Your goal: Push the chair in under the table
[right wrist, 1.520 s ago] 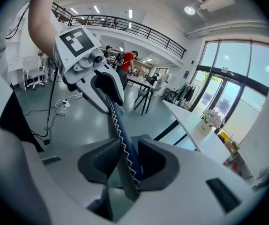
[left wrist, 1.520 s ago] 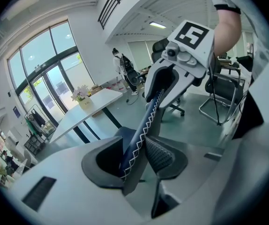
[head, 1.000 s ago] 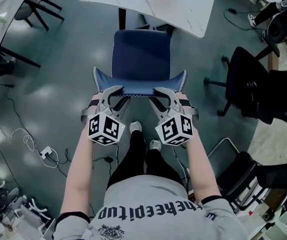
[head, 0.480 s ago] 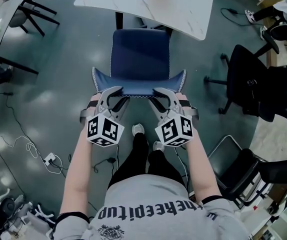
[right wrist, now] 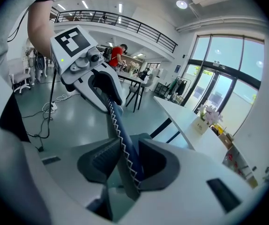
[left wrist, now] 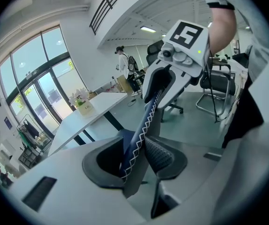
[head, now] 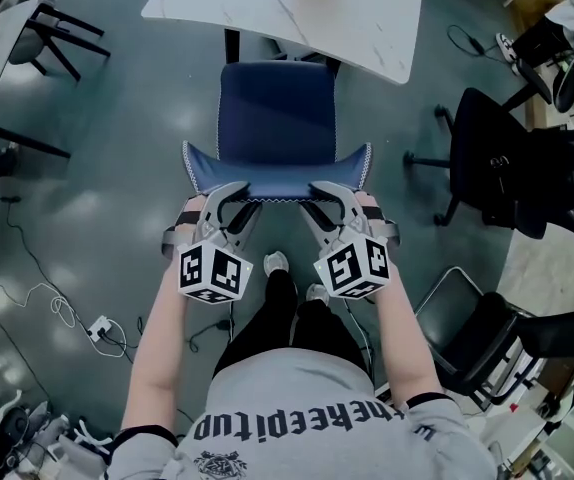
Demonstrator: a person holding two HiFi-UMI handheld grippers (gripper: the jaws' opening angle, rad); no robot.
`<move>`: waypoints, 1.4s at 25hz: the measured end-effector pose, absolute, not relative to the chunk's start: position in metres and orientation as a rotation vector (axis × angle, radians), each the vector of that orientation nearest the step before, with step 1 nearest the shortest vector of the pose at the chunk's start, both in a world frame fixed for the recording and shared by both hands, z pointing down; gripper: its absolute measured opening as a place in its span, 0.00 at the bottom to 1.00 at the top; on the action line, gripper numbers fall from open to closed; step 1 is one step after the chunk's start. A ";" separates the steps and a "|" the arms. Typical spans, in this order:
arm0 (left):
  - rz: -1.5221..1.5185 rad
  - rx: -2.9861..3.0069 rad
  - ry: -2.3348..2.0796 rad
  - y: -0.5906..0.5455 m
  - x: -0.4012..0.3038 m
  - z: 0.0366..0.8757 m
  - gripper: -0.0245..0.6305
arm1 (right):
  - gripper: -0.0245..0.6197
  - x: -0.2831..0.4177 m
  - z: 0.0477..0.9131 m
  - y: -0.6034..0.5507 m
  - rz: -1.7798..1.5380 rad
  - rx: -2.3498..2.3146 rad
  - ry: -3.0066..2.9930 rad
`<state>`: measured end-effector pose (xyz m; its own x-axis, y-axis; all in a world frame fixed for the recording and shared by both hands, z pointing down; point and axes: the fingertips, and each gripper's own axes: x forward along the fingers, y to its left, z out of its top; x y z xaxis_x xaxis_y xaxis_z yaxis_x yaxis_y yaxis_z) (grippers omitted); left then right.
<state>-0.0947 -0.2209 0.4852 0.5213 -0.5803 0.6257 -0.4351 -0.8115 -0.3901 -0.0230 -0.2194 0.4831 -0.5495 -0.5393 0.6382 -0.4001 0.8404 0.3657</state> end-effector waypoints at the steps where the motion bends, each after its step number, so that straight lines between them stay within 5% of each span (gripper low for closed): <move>1: -1.165 -2.572 0.870 -0.223 -0.097 0.485 0.27 | 0.24 -0.025 0.483 -0.221 -0.229 0.686 -2.225; 35: -1.159 -2.589 0.758 -0.297 -0.160 0.484 0.29 | 0.23 -0.089 0.480 -0.283 -0.228 0.798 -2.203</move>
